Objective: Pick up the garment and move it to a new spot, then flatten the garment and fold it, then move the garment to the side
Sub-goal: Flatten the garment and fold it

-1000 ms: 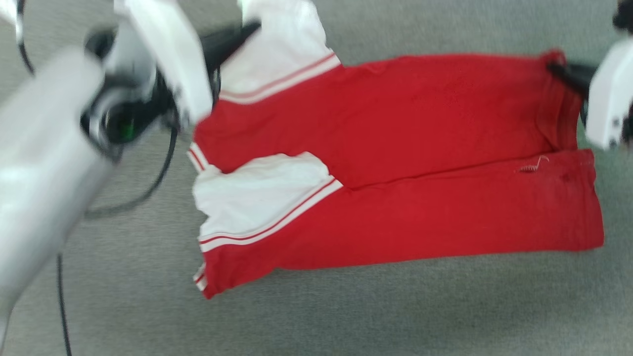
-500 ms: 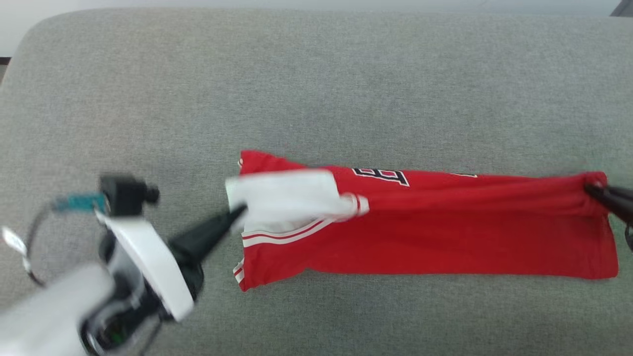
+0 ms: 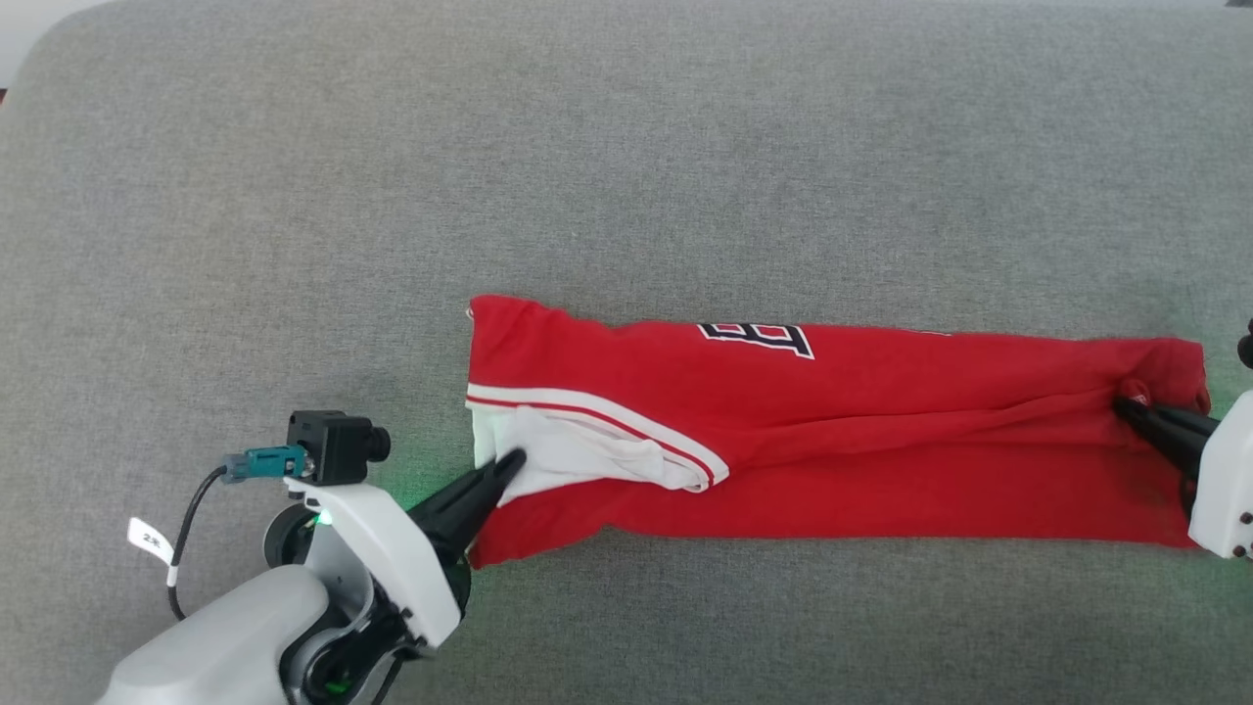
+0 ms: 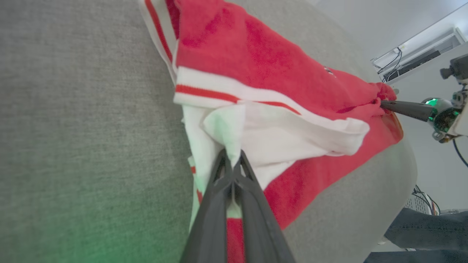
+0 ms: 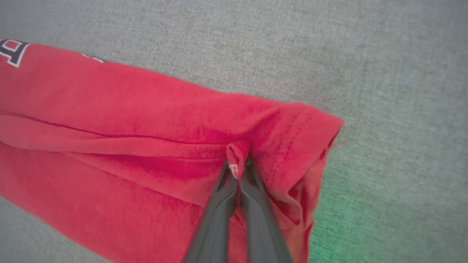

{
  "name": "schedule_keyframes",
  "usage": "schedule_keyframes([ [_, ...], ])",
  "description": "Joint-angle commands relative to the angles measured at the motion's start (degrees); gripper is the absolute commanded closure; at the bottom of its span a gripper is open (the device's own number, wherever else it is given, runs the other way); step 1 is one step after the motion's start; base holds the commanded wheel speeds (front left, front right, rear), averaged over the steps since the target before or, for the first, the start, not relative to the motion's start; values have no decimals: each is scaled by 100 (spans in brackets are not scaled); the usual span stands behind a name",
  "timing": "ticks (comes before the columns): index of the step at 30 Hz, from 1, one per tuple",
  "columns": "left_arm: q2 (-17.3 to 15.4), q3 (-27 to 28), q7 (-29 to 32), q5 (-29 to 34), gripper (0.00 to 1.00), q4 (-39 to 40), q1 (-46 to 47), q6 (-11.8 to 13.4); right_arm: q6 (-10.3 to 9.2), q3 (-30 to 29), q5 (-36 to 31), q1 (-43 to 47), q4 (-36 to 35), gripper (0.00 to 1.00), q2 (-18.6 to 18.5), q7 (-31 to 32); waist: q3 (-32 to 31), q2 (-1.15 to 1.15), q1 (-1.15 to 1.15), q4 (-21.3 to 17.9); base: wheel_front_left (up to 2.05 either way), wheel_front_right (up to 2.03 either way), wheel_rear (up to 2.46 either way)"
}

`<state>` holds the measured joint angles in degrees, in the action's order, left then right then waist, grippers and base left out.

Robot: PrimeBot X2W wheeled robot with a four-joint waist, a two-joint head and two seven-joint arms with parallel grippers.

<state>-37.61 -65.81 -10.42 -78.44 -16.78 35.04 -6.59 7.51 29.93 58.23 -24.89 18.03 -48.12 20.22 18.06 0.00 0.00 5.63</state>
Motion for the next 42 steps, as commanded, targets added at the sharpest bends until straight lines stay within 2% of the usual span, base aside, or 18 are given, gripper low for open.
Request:
schedule_keyframes([
  [1,67,30,-92,-9,91,-69,28,-29,-5,-19,-45,-18,27,55,56,-4,4,0,0,-13,0,0,0],
  [2,120,95,-174,-15,69,-157,8,-40,-5,-69,-76,-7,28,0,87,-21,-2,0,0,-18,0,0,0],
  [3,159,109,-241,35,59,-223,-17,-41,-5,-138,-83,20,28,0,108,-50,-14,0,0,-21,0,0,0],
  [4,198,148,-302,65,35,-267,-58,-42,-4,-204,-80,62,20,0,109,-56,-31,0,0,-17,0,0,0],
  [5,230,214,-353,92,15,-307,-109,-39,-4,-261,-69,111,8,0,97,-47,-53,0,0,-10,0,0,0],
  [6,244,278,-398,163,0,-353,-159,3,-5,-337,-54,161,1,0,73,-40,-77,0,0,3,0,0,0],
  [11,450,722,-478,486,0,-382,-463,331,-4,-767,28,486,117,0,1,60,-188,0,0,142,0,0,0],
  [16,845,1756,-480,1247,0,-339,-1022,585,-4,-1036,62,756,444,0,150,288,-279,0,0,361,0,0,0],
  [19,1100,2320,-482,2074,0,-389,-1340,768,-4,-1117,32,857,653,0,313,413,-343,0,0,467,0,0,0],
  [21,1334,2799,-483,2569,0,-380,-1620,798,-3,-1160,18,920,772,0,426,497,-397,0,0,531,0,0,0],
  [22,1491,3293,-483,3188,0,-322,-1836,826,-3,-1183,-11,975,856,0,535,562,-442,0,0,575,0,0,0],
  [23,1572,3518,-483,3536,0,-271,-1937,892,-3,-1195,-10,1005,890,4,585,603,-459,0,0,597,0,0,0],
  [24,1664,3746,-483,3875,0,-224,-2063,938,-2,-1202,-7,1023,925,33,632,648,-472,0,0,609,0,0,0],
  [25,1771,3949,-483,4203,0,-144,-2171,963,-2,-1208,-9,1033,945,52,671,679,-479,0,0,622,0,0,0],
  [26,1862,4128,-483,4495,0,-52,-2253,983,-2,-1222,-9,1037,959,65,699,698,-481,0,0,633,0,0,0],
  [28,2031,4502,-484,4996,0,123,-2419,893,-3,-1269,-21,1026,955,100,720,745,-464,0,0,643,0,0,0],
  [34,2445,5309,-484,6009,0,450,-2761,540,-5,-1491,-56,940,920,100,723,728,-385,0,0,565,0,0,0],
  [42,2758,5773,-484,6550,0,435,-2834,130,-18,-1955,-114,728,955,100,615,473,-303,0,0,289,0,0,0],
])
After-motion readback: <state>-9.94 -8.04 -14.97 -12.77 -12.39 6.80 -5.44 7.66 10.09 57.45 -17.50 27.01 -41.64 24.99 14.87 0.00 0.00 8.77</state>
